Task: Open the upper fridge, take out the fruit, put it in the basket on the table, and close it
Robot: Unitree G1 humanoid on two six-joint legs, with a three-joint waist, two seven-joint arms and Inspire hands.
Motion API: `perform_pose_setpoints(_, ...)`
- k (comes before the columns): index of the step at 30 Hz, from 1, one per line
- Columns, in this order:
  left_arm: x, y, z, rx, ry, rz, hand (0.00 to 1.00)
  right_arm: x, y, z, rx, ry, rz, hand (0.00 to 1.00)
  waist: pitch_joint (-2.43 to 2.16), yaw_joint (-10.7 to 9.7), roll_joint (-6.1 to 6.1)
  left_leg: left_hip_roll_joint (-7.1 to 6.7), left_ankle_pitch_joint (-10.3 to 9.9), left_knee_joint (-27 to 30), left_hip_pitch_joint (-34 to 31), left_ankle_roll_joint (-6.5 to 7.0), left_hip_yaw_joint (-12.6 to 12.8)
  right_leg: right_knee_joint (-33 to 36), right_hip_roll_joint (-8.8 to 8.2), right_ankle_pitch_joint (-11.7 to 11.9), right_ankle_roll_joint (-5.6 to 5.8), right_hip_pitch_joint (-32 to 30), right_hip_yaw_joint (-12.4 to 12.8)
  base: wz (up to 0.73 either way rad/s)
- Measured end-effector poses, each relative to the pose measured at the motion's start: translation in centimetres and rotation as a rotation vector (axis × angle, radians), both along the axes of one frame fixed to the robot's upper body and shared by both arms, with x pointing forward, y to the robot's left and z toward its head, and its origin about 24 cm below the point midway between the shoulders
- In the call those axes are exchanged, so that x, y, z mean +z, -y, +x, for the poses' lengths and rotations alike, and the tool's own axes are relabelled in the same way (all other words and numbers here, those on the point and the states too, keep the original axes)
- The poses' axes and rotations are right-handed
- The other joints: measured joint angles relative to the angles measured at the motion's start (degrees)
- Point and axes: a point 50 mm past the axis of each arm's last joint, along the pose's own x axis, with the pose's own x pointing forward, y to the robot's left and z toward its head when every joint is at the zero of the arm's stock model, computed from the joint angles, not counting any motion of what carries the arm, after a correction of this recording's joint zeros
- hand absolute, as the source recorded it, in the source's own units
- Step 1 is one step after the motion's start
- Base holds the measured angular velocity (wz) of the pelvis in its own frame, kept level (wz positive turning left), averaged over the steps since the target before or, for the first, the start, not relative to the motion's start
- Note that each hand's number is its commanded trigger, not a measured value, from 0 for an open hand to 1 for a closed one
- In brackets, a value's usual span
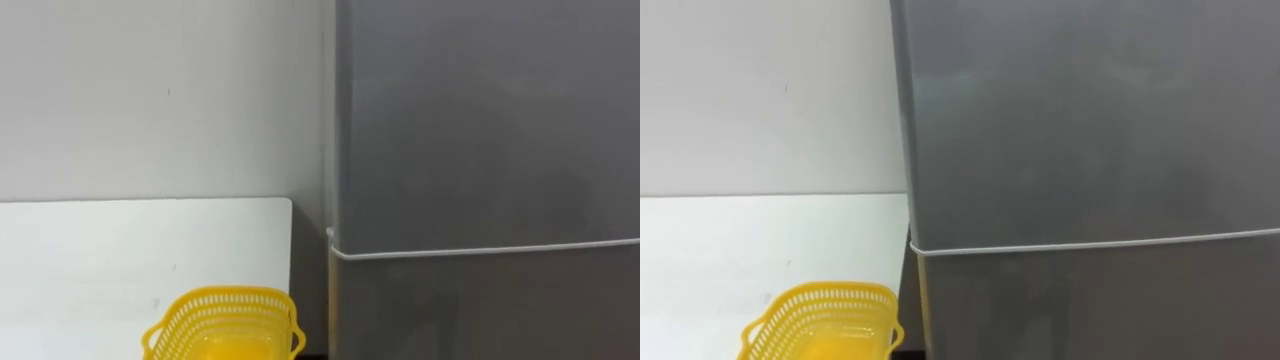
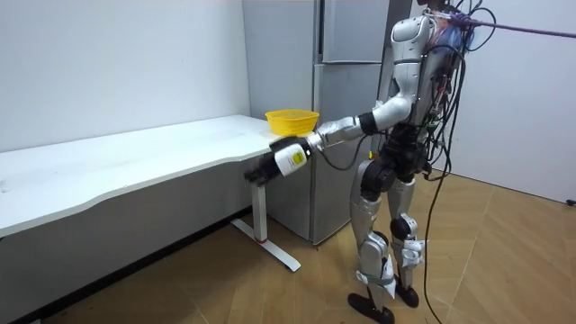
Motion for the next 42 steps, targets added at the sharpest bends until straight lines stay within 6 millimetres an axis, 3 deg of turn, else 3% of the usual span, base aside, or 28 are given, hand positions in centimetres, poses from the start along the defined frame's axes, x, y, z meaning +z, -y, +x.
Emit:
perform_pose_setpoints(3,3.0,-0.1,1.2,-0.02,0.117,0.083,0.0,0.0,0.1,-0.2,-0.006,-0.004,0.0,0.0,0.02,-0.1,0.27,0.01,0.0,0.1,0.0,0.0,0.0,0.0,0.02,0.0,0.0,0.3,0.0,0.01)
perform_pose_setpoints(6,6.1,-0.1,2.2,-0.056,0.221,0.181,0.0,0.0,0.2,-0.3,-0.024,0.001,0.0,0.0,0.33,-0.2,0.71,0.03,0.0,-0.1,0.7,-0.01,-0.1,-0.1,0.07,0.0,0.0,0.8,-0.1,0.0)
perform_pose_setpoints(11,13.0,1.4,3.0,-0.163,0.455,0.399,0.0,0.0,0.3,-0.3,-0.034,0.001,0.006,0.0,0.39,-1.5,0.93,0.03,0.0,-0.3,0.7,0.02,-0.1,-0.1,0.08,0.0,0.01,0.8,0.0,0.0)
perform_pose_setpoints(15,15.8,2.4,3.8,-0.302,0.582,0.486,0.0,0.1,0.4,-0.2,-0.047,0.011,0.012,0.0,0.35,-2.8,1.43,0.02,0.0,0.1,-0.2,0.04,-0.7,-0.1,0.09,0.0,-0.01,0.6,-0.3,0.05)
perform_pose_setpoints(23,17.9,5.6,6.0,-0.658,0.68,0.546,0.0,0.2,0.8,0.1,-0.057,0.022,0.025,0.0,0.07,-4.8,2.15,-0.07,0.0,1.0,-1.5,0.05,-1.4,-0.1,0.08,0.0,-0.01,-0.3,0.0,0.03)
perform_pose_setpoints(28,19.6,7.4,6.8,-0.888,0.752,0.607,0.0,0.5,1.4,0.4,-0.059,0.032,0.012,0.0,0.03,-5.6,3.56,-0.03,0.0,1.0,-1.9,0.06,-1.1,-0.1,0.11,0.0,-0.02,-1.1,1.2,-0.07)
perform_pose_setpoints(30,20.2,8.0,7.4,-0.948,0.774,0.617,0.0,0.6,1.6,0.5,-0.057,0.032,0.007,0.0,-0.22,-5.9,4.08,-0.04,0.0,1.0,-1.7,0.06,-1.1,-0.1,0.06,0.0,-0.02,-1.1,1.5,0.0)
perform_pose_setpoints(35,23.0,9.1,8.4,-1.145,0.891,0.664,0.0,0.7,2.2,0.4,-0.06,0.011,-0.003,0.0,0.0,-6.1,4.73,0.0,0.0,0.9,-1.0,0.05,-0.8,-0.1,-0.03,0.0,-0.03,-1.0,2.2,-0.04)
perform_pose_setpoints(42,23.8,9.9,8.3,-1.328,0.965,0.652,0.0,0.8,2.9,0.2,-0.067,-0.014,-0.024,0.0,0.07,-6.0,4.73,-0.01,0.0,0.8,-0.8,0.05,0.3,0.0,0.06,0.0,-0.04,-1.4,3.9,-0.08)
